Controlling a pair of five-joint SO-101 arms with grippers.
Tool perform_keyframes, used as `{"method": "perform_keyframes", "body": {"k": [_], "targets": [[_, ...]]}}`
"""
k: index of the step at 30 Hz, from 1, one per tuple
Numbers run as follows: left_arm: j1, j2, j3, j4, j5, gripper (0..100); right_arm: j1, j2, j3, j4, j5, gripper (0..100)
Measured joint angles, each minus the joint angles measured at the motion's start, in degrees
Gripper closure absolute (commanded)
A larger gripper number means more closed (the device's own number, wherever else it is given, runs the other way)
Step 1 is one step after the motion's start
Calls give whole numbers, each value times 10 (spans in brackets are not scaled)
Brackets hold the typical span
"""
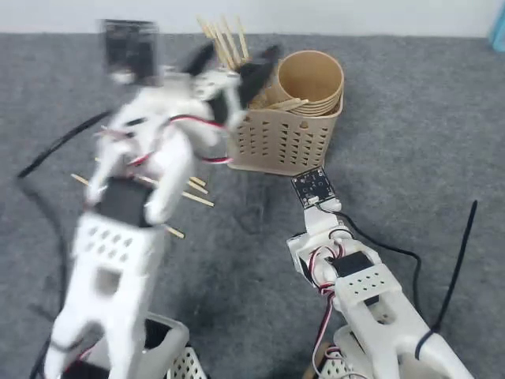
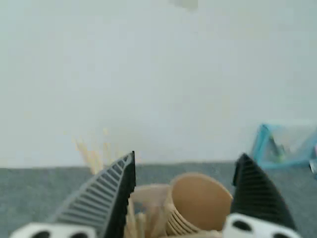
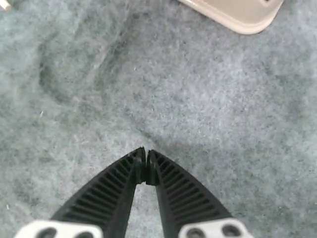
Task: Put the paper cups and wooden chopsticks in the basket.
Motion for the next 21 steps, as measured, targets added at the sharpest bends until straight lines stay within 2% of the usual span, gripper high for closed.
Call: {"method": "perform_keyframes", "body": {"k": [4, 7, 13, 17, 21], "targets": [[-87, -58, -8, 41, -1, 856, 0, 0, 0, 0, 0, 991], [-181, -71, -8, 94, 3, 867, 0, 0, 0, 0, 0, 991], [-344, -38, -8, 216, 76, 866, 0, 0, 0, 0, 0, 991], [-401, 32, -8, 270, 90, 866, 0, 0, 0, 0, 0, 991], [-432, 138, -8, 274, 113, 866, 0, 0, 0, 0, 0, 991]]}}
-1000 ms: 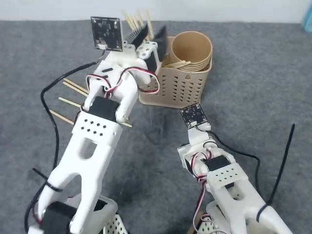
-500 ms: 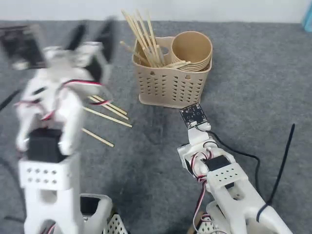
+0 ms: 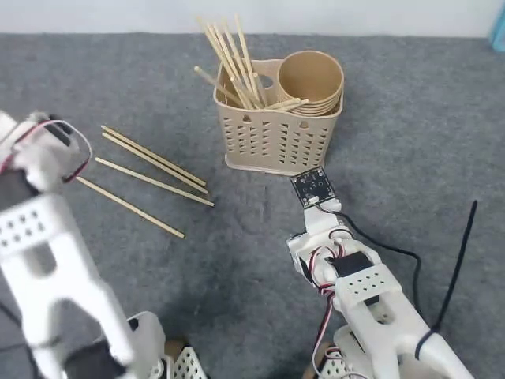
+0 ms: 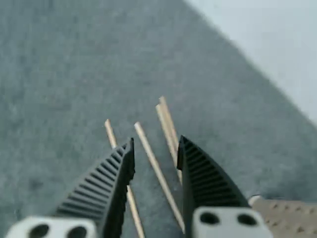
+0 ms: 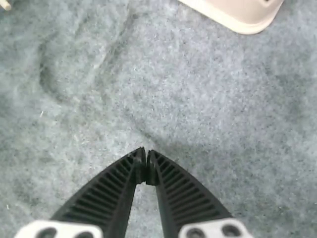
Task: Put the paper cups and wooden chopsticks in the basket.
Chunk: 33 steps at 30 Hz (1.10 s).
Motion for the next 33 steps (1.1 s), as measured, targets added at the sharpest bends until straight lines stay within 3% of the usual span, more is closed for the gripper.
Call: {"method": "perform_keyframes", "body": {"k": [10, 21, 33], "targets": [[-47, 244, 0, -64, 25, 866, 0, 0, 0, 0, 0, 991], [-57, 359, 0, -165, 23, 870, 0, 0, 0, 0, 0, 991], [-57, 491, -122, -172, 25, 870, 0, 0, 0, 0, 0, 991]]}}
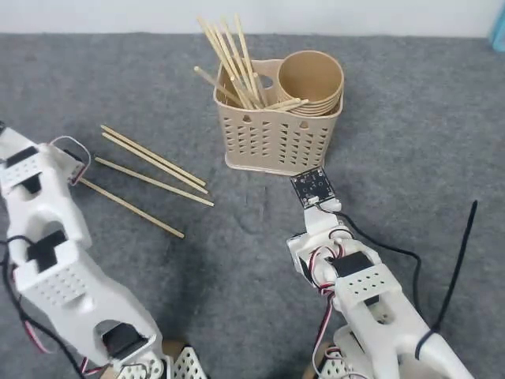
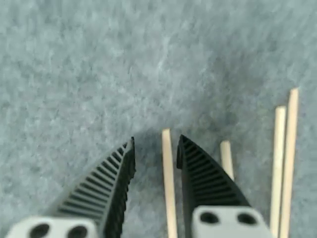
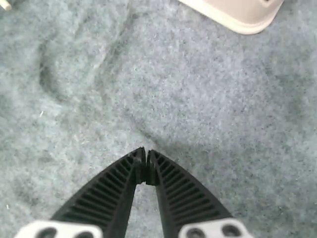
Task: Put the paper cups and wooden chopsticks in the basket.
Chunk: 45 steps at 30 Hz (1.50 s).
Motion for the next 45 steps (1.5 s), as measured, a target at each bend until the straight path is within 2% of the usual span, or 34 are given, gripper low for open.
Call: {"method": "perform_keyframes", "body": {"k": [9, 16, 18, 21, 28, 34, 42, 45], "targets": [[18, 38, -20, 6, -1, 870, 0, 0, 0, 0, 0, 991], [20, 40, -45, 69, 6, 871, 0, 0, 0, 0, 0, 991], [21, 47, -47, 79, 8, 898, 0, 0, 0, 0, 0, 991], [22, 49, -47, 81, 9, 999, 0, 0, 0, 0, 0, 991], [21, 50, -78, 113, 11, 988, 0, 0, 0, 0, 0, 991], [21, 50, -144, 204, 10, 988, 0, 0, 0, 0, 0, 991], [21, 49, -295, 397, -11, 989, 0, 0, 0, 0, 0, 991], [21, 49, -315, 420, -21, 989, 0, 0, 0, 0, 0, 991]]}}
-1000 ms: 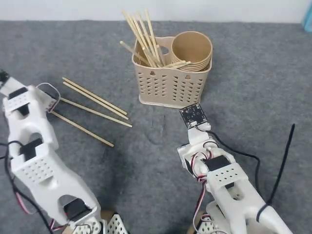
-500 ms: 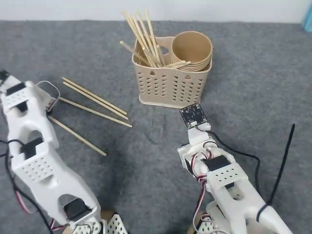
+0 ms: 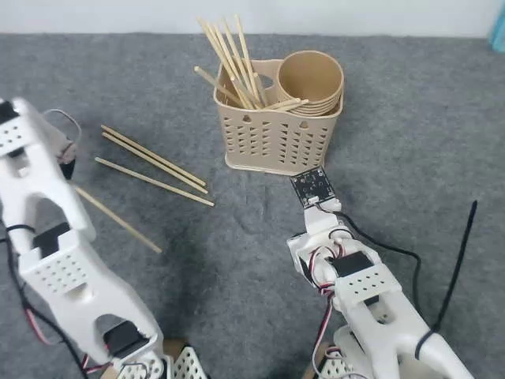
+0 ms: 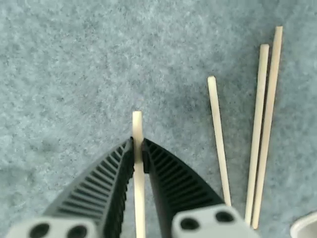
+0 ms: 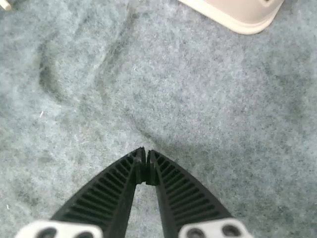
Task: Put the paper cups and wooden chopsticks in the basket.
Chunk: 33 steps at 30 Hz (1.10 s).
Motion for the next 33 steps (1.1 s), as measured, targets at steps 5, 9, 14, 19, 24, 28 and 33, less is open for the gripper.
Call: {"method": "perform_keyframes", "body": {"k": [5, 9, 14, 19, 24, 28, 33], "targets": [[0, -28, 23, 2, -17, 989, 0, 0, 0, 0, 0, 991], [5, -124, 98, -6, -18, 989, 0, 0, 0, 0, 0, 991], [29, -292, 239, -74, -16, 989, 0, 0, 0, 0, 0, 991], [62, -463, 345, -168, -24, 988, 0, 0, 0, 0, 0, 991], [113, -586, 367, -234, -25, 988, 0, 0, 0, 0, 0, 991], [169, -658, 367, -304, -25, 988, 0, 0, 0, 0, 0, 991], [249, -725, 367, -430, -26, 988, 0, 0, 0, 0, 0, 991]]}}
